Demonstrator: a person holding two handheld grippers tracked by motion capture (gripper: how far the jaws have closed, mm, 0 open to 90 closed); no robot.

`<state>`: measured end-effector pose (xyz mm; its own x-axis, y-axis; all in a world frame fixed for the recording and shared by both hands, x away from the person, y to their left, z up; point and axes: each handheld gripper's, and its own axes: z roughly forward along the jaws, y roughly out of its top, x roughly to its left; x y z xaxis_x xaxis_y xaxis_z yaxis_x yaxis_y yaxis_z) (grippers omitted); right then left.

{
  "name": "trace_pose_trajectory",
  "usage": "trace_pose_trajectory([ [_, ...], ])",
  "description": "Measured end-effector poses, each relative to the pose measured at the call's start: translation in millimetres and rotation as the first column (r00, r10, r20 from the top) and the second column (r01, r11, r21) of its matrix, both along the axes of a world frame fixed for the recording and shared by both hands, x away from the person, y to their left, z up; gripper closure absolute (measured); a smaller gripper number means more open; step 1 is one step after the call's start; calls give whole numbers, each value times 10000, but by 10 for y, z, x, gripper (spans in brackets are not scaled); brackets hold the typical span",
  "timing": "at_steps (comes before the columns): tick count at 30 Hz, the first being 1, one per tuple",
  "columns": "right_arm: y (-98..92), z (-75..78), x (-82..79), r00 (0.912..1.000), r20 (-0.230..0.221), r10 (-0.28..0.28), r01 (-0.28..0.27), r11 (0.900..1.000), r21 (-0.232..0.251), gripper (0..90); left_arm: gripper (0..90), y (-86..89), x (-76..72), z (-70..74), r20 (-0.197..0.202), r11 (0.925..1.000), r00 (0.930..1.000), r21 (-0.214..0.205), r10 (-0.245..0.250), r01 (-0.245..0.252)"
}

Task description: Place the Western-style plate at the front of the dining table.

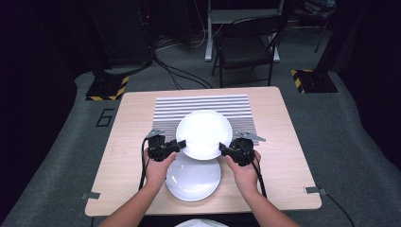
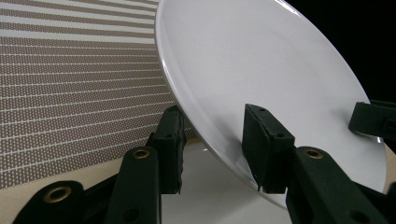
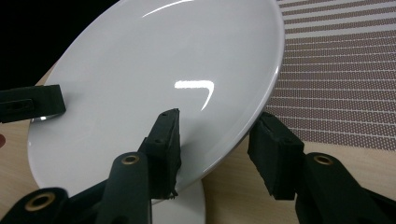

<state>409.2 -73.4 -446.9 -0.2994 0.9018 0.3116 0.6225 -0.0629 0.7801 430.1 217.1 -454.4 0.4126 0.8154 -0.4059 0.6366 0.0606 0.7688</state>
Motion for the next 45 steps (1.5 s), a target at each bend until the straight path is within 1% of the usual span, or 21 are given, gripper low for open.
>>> trace_pose_trajectory([
  [1, 2, 2, 8, 10000, 79, 38, -38, 10000, -44, 533, 592, 5, 6, 2, 6, 10000, 10000, 13, -17, 17],
  [7, 36, 29, 40, 9999, 91, 73, -72, 9999, -101, 533, 592, 20, 47, 21, 32, 9999, 9999, 60, 129, -129],
  [12, 53, 52, 74, 9999, 158, 65, -63, 9999, -111, 533, 592, 33, 77, 35, 69, 9999, 9999, 45, 156, -157],
  [14, 63, 61, 88, 9999, 120, 52, -50, 9999, -122, 533, 592, 36, 94, 46, 96, 9998, 9998, 96, 169, -170],
  [19, 82, 98, 123, 9998, 204, 48, -45, 9999, -119, 534, 592, 46, 137, 80, 155, 9995, 9994, 63, 308, -309],
  [22, 96, 120, 146, 9995, 288, 94, -88, 9998, -184, 534, 592, 53, 167, 92, 190, 9993, 9992, 135, 343, -346],
  [25, 109, 128, 175, 9996, 272, 78, -73, 9998, -177, 534, 593, 59, 194, 95, 199, 9992, 9990, 121, 391, -394],
  [27, 116, 135, 197, 9996, 261, 59, -55, 9998, -166, 535, 593, 62, 213, 89, 116, 9989, 9988, -6, 467, -467],
  [29, 117, 130, 225, 9995, 292, 85, -81, 9998, -160, 537, 593, 72, 235, 83, 142, 9990, 9989, 57, 441, -442],
  [32, 122, 119, 265, 9997, 245, 24, -21, 9999, -133, 537, 594, 71, 262, 71, 84, 9987, 9987, -72, 505, -504],
  [34, 129, 113, 286, 9998, 183, -3, 5, 10000, -91, 537, 595, 76, 278, 66, 52, 9988, 9988, -55, 496, -495],
  [35, 133, 109, 295, 9998, 174, -19, 20, 10000, -92, 537, 596, 82, 288, 64, 107, 9988, 9987, 27, 495, -496],
  [39, 138, 104, 341, 9998, 180, 11, -9, 9999, -109, 537, 605, 92, 308, 68, 118, 9987, 9987, -8, 501, -501],
  [40, 141, 105, 351, 9999, 146, 11, -10, 10000, -77, 537, 607, 93, 316, 72, 131, 9983, 9983, -72, 575, -574],
  [43, 154, 106, 375, 9999, 152, -2, 4, 9999, -125, 537, 610, 108, 329, 75, 219, 9984, 9981, 2, 568, -568],
  [45, 164, 104, 387, 9998, 221, 26, -23, 9999, -136, 537, 612, 112, 329, 79, 150, 9979, 9978, -68, 640, -639],
])
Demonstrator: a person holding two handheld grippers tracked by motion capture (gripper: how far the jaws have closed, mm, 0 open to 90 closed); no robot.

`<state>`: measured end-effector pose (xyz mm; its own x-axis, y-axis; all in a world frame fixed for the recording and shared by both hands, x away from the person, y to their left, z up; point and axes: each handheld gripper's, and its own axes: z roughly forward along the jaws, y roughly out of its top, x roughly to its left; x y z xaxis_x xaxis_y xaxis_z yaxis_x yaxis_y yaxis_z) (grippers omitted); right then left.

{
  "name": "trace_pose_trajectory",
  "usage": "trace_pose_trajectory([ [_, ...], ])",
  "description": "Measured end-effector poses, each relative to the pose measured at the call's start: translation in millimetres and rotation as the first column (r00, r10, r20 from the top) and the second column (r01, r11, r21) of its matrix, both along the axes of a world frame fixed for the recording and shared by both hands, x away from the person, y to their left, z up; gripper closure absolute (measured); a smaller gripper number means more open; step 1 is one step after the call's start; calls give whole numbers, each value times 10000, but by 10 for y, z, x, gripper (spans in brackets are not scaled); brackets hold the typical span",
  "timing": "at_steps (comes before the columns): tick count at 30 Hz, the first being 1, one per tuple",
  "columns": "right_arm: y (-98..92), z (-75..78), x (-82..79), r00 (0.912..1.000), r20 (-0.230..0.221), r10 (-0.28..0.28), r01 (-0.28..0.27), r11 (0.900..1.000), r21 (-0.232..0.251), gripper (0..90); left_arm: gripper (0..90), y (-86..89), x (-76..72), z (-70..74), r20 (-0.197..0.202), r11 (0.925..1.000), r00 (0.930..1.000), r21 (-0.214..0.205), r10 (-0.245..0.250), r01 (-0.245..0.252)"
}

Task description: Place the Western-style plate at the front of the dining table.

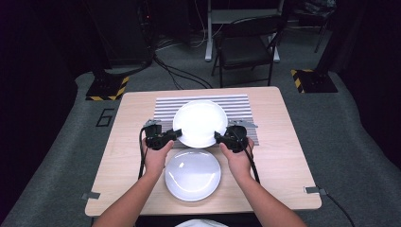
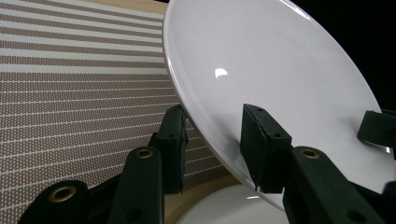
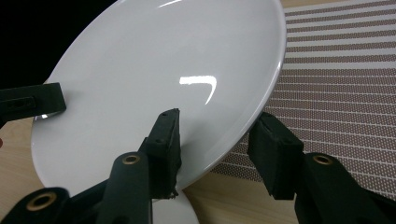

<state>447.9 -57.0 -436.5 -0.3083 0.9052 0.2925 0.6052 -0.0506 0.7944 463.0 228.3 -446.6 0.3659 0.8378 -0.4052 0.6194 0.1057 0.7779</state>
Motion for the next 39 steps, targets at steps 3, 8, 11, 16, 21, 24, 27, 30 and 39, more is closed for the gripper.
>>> trace_pose_trajectory([
  [3, 16, -3, 17, 10000, -11, 21, -20, 10000, 24, 536, 614, 16, 12, 0, 45, 10000, 10000, 37, 43, -44],
  [8, 43, -15, 56, 10000, -43, 67, -66, 10000, 15, 536, 621, 45, 33, -4, 16, 9999, 9999, 44, 139, -139],
  [11, 59, -29, 79, 9999, -105, 78, -78, 10000, 26, 536, 628, 54, 45, -10, -14, 9998, 9998, 5, 210, -210],
  [16, 79, -36, 109, 9999, -92, 111, -111, 9999, 13, 536, 630, 68, 65, -19, -19, 9995, 9995, -31, 310, -310],
  [21, 91, -60, 146, 9999, -99, 136, -137, 9999, -66, 536, 636, 70, 90, -30, -34, 9995, 9995, 73, 312, -312],
  [24, 91, -80, 175, 9998, -176, 129, -131, 9999, -72, 536, 638, 67, 109, -48, -51, 9994, 9994, 78, 349, -349],
  [27, 95, -95, 197, 9997, -215, 111, -113, 9999, -95, 536, 639, 64, 129, -65, -100, 9992, 9993, 118, 373, -371],
  [30, 100, -106, 216, 9997, -233, 66, -69, 9999, -138, 536, 639, 56, 150, -78, -175, 9990, 9988, 18, 455, -455],
  [39, 130, -84, 286, 9998, -203, 85, -93, 9991, -404, 536, 639, 71, 222, -115, -236, 9983, 9981, -122, 574, -577],
])
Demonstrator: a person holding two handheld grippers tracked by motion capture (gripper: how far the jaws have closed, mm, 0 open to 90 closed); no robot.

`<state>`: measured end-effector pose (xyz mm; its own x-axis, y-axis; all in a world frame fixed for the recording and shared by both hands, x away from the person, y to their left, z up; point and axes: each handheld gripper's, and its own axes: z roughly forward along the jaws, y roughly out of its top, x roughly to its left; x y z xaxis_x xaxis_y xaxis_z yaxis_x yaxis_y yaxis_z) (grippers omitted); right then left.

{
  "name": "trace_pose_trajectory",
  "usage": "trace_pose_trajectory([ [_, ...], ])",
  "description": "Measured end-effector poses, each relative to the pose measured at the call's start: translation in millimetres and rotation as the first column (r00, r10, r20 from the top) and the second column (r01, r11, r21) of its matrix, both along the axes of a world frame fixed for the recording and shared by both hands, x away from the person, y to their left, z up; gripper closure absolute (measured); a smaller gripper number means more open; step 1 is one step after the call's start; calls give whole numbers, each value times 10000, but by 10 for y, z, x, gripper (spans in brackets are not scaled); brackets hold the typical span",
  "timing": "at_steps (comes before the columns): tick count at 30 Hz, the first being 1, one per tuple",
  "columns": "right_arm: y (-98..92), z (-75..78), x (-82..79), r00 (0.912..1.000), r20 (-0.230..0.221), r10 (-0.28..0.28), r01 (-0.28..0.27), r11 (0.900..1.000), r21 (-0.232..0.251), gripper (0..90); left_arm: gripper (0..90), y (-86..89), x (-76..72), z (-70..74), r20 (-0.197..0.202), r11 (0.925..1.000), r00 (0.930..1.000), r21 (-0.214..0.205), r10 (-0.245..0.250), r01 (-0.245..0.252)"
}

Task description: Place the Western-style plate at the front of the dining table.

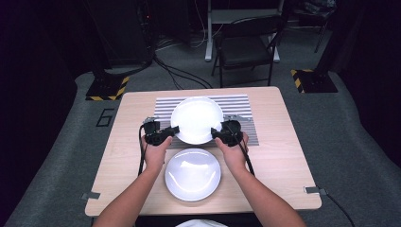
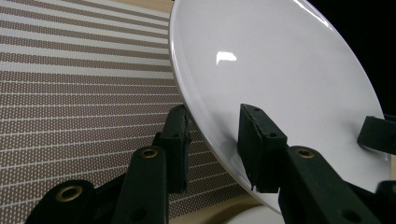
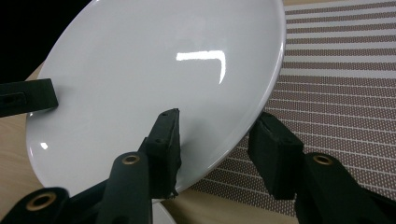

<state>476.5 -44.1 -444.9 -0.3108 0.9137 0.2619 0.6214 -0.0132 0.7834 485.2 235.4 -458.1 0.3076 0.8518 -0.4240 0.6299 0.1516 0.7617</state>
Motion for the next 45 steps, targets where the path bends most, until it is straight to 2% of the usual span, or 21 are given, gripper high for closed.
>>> trace_pose_trajectory([
  [7, 32, -42, 68, 9999, -106, 11, -11, 10000, 25, 536, 640, 12, 54, -24, -85, 9999, 9999, 88, 85, -85],
  [11, 44, -63, 110, 9999, -129, 39, -40, 10000, -38, 536, 641, 19, 94, -29, -69, 9996, 9999, 289, 78, -76],
  [33, 22, -161, 255, 9993, -347, -116, 117, 9999, 21, 535, 652, -26, 247, -105, -275, 9995, 9994, 223, 215, -209],
  [40, 24, -194, 295, 9991, -387, -165, 160, 9998, -119, 535, 652, -32, 293, -142, -361, 9993, 9990, 294, 258, -248],
  [43, 29, -199, 319, 9989, -421, -228, 213, 9992, -351, 536, 652, -29, 307, -147, -348, 9992, 9990, 280, 288, -278],
  [45, 27, -205, 337, 9983, -538, -237, 222, 9993, -289, 536, 652, -24, 320, -155, -394, 9993, 9988, 241, 288, -278],
])
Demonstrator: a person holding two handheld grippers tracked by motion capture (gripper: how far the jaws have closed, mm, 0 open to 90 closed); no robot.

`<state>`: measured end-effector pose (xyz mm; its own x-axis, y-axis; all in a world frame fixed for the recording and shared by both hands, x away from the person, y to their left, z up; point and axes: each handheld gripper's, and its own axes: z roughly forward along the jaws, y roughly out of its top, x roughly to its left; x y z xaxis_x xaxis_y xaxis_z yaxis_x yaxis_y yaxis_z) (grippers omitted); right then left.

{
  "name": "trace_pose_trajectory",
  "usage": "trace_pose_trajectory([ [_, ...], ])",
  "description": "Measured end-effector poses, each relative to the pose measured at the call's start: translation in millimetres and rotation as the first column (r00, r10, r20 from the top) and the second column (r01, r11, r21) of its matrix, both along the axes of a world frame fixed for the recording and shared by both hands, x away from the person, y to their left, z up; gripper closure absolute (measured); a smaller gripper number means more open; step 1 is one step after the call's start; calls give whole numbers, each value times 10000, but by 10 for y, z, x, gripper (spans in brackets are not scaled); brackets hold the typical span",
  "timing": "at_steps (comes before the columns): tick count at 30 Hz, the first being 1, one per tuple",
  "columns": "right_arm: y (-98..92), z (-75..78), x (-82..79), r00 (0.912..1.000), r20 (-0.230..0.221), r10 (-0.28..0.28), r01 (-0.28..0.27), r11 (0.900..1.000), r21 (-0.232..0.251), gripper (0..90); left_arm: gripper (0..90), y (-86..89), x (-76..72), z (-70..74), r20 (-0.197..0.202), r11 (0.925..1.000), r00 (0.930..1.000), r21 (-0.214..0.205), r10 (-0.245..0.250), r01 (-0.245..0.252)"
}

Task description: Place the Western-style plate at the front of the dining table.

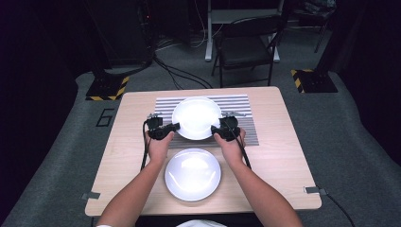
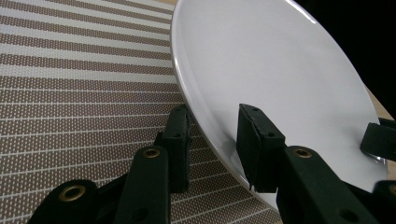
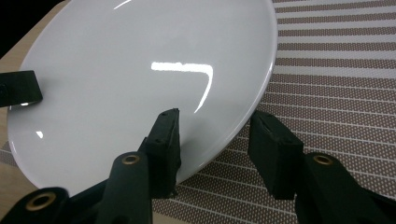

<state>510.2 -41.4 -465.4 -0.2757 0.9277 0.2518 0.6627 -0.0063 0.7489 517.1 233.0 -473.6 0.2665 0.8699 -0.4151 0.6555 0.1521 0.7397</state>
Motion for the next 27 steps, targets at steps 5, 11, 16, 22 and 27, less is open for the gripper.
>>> trace_pose_trajectory([
  [5, 17, -31, 22, 9999, -36, -100, 100, 9999, 4, 537, 651, -4, 23, -27, -13, 10000, 10000, 66, 48, -48],
  [11, 27, -53, 35, 9999, 11, -138, 138, 9999, -81, 539, 651, -6, 50, -63, -134, 10000, 9999, 48, 32, -31],
  [16, 16, -78, 54, 9997, -47, -236, 235, 9997, -117, 541, 650, -30, 73, -96, -193, 10000, 9998, -12, 13, -13],
  [22, -3, -98, 80, 9995, -52, -312, 311, 9995, -105, 543, 650, -51, 111, -118, -185, 10000, 9998, -40, -26, 26],
  [27, -2, -111, 99, 9994, -14, -356, 356, 9993, -69, 543, 651, -50, 146, -128, -158, 10000, 9999, 1, 11, -11],
])
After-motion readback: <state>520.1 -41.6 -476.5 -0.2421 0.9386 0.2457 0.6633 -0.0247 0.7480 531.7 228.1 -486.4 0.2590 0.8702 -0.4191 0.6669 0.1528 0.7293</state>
